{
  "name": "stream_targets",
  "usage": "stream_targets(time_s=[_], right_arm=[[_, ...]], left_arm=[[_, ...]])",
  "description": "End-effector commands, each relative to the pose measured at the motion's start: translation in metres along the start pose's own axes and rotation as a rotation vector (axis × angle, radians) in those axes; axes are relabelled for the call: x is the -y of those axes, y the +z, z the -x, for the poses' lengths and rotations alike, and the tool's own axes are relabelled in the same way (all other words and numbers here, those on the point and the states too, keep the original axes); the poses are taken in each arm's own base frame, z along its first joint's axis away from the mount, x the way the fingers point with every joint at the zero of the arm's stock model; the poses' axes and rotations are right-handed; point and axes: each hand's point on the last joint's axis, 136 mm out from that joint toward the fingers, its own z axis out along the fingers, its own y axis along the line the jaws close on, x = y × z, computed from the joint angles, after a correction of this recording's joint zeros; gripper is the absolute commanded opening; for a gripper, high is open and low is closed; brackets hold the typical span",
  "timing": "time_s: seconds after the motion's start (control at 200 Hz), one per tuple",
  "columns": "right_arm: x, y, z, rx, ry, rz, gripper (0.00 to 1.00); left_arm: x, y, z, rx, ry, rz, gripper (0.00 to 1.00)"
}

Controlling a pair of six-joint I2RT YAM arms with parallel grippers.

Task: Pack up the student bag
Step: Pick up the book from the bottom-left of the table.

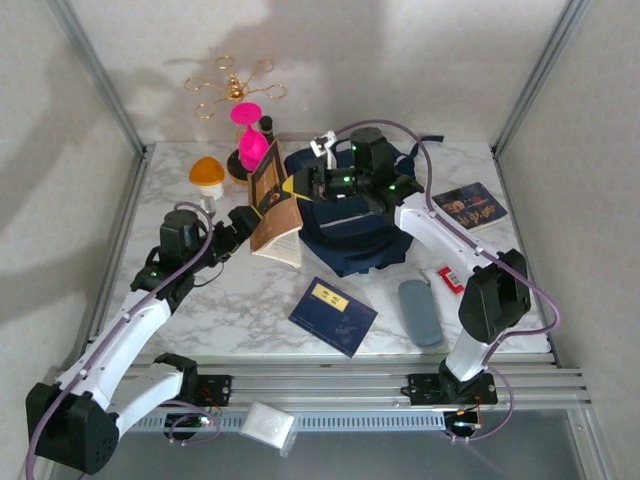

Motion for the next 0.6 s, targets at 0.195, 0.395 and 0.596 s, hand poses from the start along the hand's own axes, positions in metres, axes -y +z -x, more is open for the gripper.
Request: stream_targets(time_s=[0.195,0.395,0.596], right_arm=[[-0.043,-0.017,0.003,0.006,-0.057,0.172,0.00],[-0.026,-0.030,0.010,0.044,-0.036,0.131,0.00],[0.005,-0.037,0.001,0.038,0.006,0.059,0.00]], left_arm=[[0.077,-0.008,0.010,0.020,-0.063,-0.377,0.97],[0.102,-0.020,0.013,0.017,-0.068,-0.464,0.82],[0.132,-0.038,0.013,0.041,-0.071,-0.576,0.60]])
